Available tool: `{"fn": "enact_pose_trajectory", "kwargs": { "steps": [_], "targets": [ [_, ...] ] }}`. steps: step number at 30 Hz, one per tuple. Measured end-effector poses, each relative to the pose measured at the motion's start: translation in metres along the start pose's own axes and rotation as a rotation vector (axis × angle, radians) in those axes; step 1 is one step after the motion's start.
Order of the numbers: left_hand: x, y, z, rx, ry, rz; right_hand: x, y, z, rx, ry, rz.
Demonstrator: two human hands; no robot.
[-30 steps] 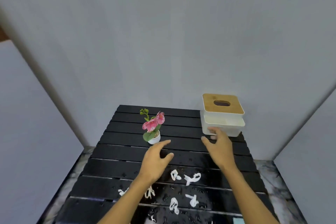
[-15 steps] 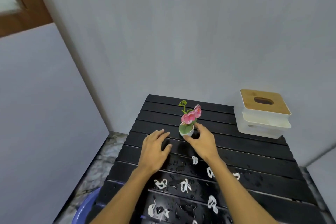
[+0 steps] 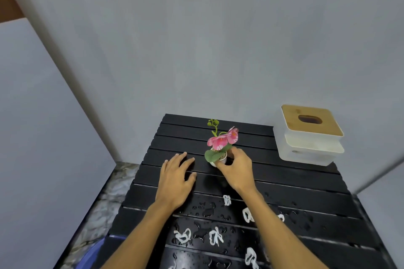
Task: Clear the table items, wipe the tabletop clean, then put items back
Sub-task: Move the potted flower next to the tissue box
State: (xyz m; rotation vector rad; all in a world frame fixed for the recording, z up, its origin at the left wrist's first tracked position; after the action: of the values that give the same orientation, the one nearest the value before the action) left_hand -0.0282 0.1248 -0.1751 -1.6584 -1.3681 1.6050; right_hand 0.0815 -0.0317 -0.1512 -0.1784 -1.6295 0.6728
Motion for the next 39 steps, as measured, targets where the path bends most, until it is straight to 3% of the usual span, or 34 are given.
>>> {"fn": "enact_pose_trajectory", "kwargs": {
  "steps": [17, 39],
  "targets": [
    [-0.058, 0.056, -0.094, 0.074, 0.115, 0.079, -0.054, -0.05, -0.049, -0.307, 0.152, -0.155],
    [-0.059, 0.08, -0.111, 0.049, 0.13, -0.047, -0.065, -0.055, -0.104, -0.43, 0.169, -0.133]
  ]
}}
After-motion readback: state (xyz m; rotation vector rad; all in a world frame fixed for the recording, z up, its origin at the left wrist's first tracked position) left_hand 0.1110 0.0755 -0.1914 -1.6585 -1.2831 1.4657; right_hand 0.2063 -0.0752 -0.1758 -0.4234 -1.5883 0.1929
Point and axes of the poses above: each hand's wrist, its own z-axis away from the middle knuckle, its own y-axis out of the palm, x = y × z, the point moved 1 cm from there along -z, towards the middle knuckle, and after that the axes turned 6 degrees about y, right-handed, at the moved point
